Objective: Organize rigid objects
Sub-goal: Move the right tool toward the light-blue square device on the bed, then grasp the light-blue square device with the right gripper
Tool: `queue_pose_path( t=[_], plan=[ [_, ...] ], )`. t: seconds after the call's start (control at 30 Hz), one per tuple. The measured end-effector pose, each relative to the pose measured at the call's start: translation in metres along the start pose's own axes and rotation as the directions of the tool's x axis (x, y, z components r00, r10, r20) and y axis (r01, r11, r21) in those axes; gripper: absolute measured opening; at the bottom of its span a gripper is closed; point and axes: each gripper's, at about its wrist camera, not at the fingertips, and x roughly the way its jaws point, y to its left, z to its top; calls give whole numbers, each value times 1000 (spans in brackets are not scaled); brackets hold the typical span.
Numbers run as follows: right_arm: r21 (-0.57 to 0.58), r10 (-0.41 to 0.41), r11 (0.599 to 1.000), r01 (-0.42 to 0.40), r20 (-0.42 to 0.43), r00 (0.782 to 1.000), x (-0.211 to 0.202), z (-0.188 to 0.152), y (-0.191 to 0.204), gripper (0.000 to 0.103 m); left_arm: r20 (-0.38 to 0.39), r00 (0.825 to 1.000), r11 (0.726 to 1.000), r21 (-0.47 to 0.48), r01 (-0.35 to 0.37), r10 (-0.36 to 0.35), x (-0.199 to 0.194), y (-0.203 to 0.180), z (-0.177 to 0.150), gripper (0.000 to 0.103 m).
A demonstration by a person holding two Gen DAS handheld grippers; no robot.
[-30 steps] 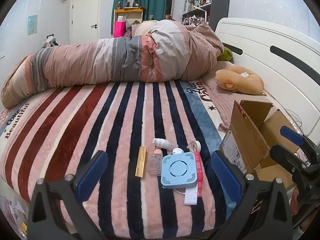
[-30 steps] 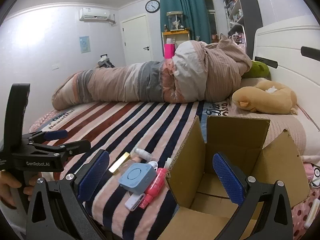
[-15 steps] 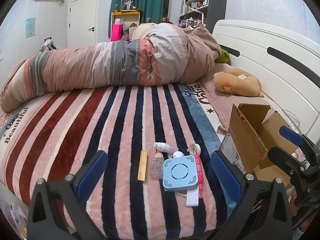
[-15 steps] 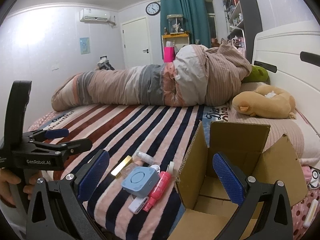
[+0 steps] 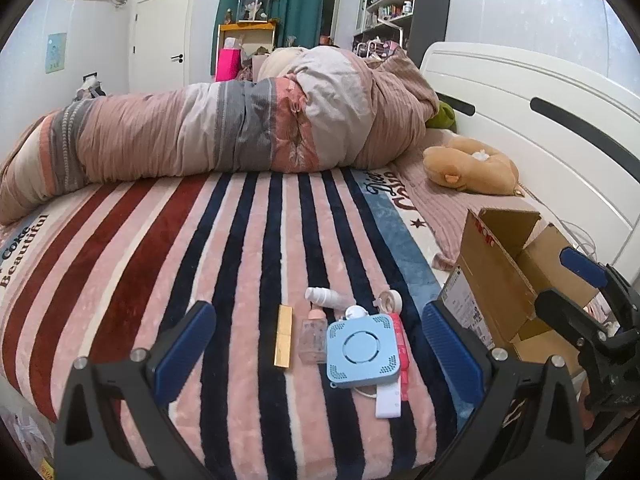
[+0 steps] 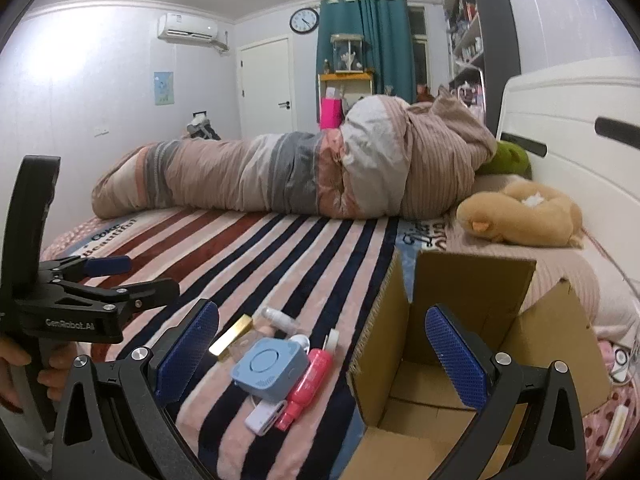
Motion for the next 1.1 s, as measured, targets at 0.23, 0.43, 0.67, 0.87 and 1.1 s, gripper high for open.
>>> queue_pose_path(
  t=[0.23, 0.43, 0.67, 0.87, 1.1],
  plan=[
    [-114, 20, 993, -20, -4, 1000, 19, 18, 50, 103, 75, 993, 996, 4, 90, -90, 11, 39, 8, 103],
    [-89, 95, 990, -110, -158, 983, 74, -6, 97, 84, 93, 993, 994, 81, 67, -75, 41, 77, 9, 103],
    [-68, -35, 998, 13, -350, 936, 145, -64, 99, 85, -12, 987, 987, -8, 161, -161, 94, 117, -15, 103],
    [-110, -140, 989, 104, -407, 903, 173, -85, 98, 94, -49, 976, 976, -57, 210, -212, 117, 118, -21, 103],
    [-151, -222, 972, 178, -361, 906, 191, -91, 103, 94, -49, 984, 984, -52, 171, -174, 114, 124, -26, 103]
  ],
)
